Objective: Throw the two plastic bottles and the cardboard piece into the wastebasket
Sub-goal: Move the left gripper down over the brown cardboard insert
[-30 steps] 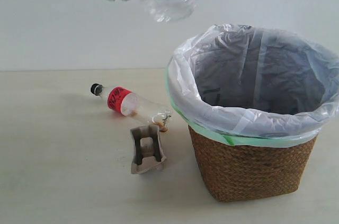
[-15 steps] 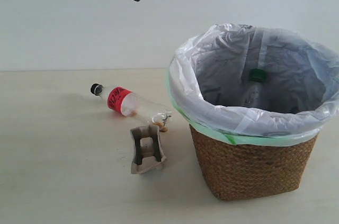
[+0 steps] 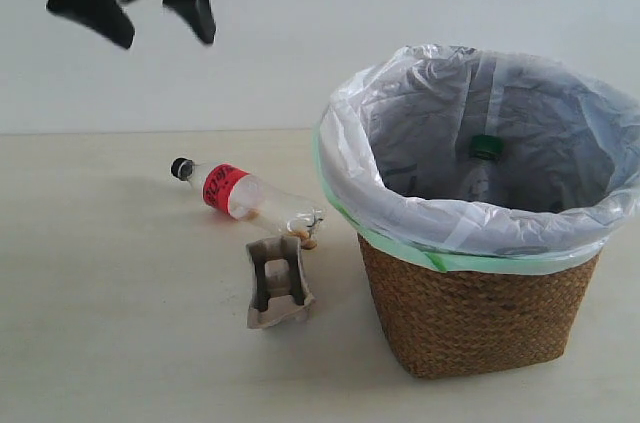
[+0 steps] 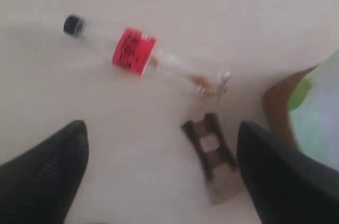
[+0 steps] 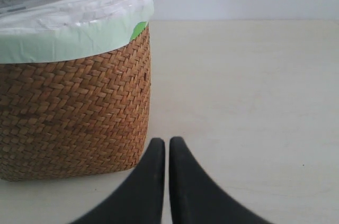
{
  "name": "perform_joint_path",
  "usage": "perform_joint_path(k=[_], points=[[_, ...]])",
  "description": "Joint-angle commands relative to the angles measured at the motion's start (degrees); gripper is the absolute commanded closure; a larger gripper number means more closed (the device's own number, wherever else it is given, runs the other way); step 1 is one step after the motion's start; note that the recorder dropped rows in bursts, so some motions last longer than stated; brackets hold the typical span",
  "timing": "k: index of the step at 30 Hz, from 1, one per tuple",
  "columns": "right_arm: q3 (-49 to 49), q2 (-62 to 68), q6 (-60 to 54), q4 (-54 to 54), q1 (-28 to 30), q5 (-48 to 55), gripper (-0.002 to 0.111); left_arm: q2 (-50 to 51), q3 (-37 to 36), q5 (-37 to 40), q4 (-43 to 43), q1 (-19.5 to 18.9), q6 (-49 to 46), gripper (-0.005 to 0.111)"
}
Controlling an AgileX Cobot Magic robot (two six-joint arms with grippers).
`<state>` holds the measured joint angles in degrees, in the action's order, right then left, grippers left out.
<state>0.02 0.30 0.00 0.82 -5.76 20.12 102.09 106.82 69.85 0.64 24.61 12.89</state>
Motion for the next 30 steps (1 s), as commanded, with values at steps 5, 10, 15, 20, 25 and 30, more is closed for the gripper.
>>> perform_joint_path(k=[5, 10, 15, 20, 25, 30], points=[[0.0, -0.3, 0.0, -0.1, -0.1, -0.5, 0.108, 0.3, -16.6, 0.1, 1.3, -0.1, -4.8, 0.035], [0.0, -0.3, 0.0, -0.1, -0.1, -0.5, 0.108, 0.3, -23.5, 0.1, -1.0, -0.1, 1.7, 0.035], [0.0, -0.3, 0.0, -0.1, -0.1, -0.5, 0.108, 0.4, -27.6, -8.7, -10.0, -0.1, 1.8, 0.035], [0.0, -0.3, 0.0, -0.1, -0.1, -0.5, 0.108, 2.8, -28.4, -13.4, -17.9, 0.2, -1.9, 0.035], [0.0, -0.3, 0.0, -0.1, -0.1, -0.5, 0.108, 7.3, -28.4, -17.5, -19.5, 1.7, -2.8, 0.035], [0.0, -0.3, 0.0, -0.1, -0.1, -0.5, 0.108, 10.3, -27.9, -19.3, -19.7, 2.1, -2.8, 0.035]])
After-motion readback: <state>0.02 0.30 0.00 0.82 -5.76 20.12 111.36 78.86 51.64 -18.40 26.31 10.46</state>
